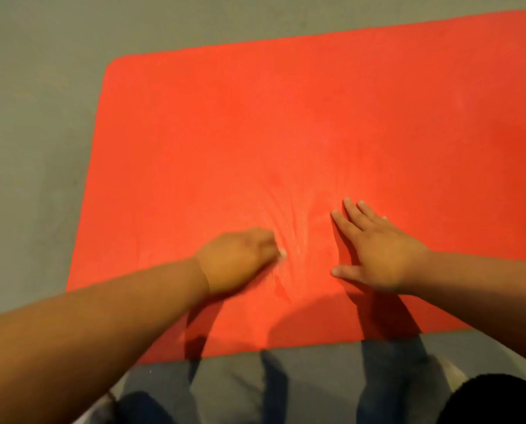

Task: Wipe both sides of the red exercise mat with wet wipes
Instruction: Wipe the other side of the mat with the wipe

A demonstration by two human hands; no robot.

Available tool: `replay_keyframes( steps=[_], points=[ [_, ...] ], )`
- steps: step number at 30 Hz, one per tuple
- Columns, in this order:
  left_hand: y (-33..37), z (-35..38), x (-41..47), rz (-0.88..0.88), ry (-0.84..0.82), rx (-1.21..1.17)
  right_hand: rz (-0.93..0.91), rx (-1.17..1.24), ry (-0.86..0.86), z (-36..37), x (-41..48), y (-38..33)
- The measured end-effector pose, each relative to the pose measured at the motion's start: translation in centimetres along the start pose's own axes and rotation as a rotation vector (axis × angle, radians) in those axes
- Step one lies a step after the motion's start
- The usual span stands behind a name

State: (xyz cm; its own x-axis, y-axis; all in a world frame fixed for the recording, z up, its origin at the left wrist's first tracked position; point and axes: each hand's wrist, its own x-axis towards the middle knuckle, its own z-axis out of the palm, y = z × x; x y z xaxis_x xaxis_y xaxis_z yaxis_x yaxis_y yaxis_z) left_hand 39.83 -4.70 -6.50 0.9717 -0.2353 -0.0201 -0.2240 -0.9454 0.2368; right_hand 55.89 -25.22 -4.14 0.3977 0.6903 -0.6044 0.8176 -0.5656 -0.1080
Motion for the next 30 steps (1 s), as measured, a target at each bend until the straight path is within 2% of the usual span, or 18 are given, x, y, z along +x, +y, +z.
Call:
replay_keyframes(
  steps=[3,5,6,7,10,12,13,15,18,19,21,22,24,26,28,30],
  points=[
    [-4.4,-0.7,1.0,-0.580,0.211,0.017,0.010,0.005,-0.013,0.2,-0.5,-0.6],
    [-2.3,-0.1,1.3,-0.867,0.282,-0.076,0.007,-0.010,-0.030,0.2,-0.7,-1.0],
    [-0.2,0.4,1.6,-0.878,0.265,-0.119,0.003,-0.020,-0.037,0.1,-0.7,-1.3],
    [2.4,1.0,1.7,-0.817,0.235,-0.162,-0.004,-0.031,-0.052,0.1,-1.0,-1.7],
    [8.1,2.0,0.9,-0.425,0.156,-0.257,-0.011,-0.064,-0.081,0.3,-1.2,-2.4],
    [7.0,1.7,-1.0,-0.250,0.134,-0.204,0.002,-0.067,-0.091,0.5,-1.3,-2.7],
    [5.5,1.3,-2.2,-0.256,0.087,-0.156,0.014,-0.065,-0.092,0.6,-1.3,-2.8],
    [2.1,0.4,-4.8,-0.458,0.063,-0.058,0.033,-0.056,-0.099,0.7,-1.3,-3.2],
    [-0.7,-0.3,-7.3,-0.866,0.246,-0.054,0.050,-0.047,-0.115,1.2,-1.3,-3.8],
    [0.5,-0.2,-6.6,-0.914,0.271,-0.069,0.051,-0.048,-0.118,1.3,-1.3,-3.9],
    [4.4,1.0,-4.3,-0.894,0.244,-0.138,0.049,-0.060,-0.121,1.3,-1.4,-4.0],
    [7.0,1.7,-3.1,-0.830,0.221,-0.199,0.044,-0.076,-0.124,1.1,-1.4,-4.0],
    [11.9,2.7,-2.2,-0.585,0.084,-0.289,0.029,-0.114,-0.144,0.9,-1.5,-3.8],
    [13.1,2.8,-3.5,-0.417,0.069,-0.306,0.023,-0.143,-0.162,0.8,-1.7,-3.6],
    [11.2,2.5,-6.4,-0.429,0.090,-0.293,0.015,-0.162,-0.159,0.8,-1.7,-3.6],
    [7.9,1.7,-9.7,-0.612,0.132,-0.239,0.015,-0.161,-0.155,0.8,-1.8,-3.8]
  ],
)
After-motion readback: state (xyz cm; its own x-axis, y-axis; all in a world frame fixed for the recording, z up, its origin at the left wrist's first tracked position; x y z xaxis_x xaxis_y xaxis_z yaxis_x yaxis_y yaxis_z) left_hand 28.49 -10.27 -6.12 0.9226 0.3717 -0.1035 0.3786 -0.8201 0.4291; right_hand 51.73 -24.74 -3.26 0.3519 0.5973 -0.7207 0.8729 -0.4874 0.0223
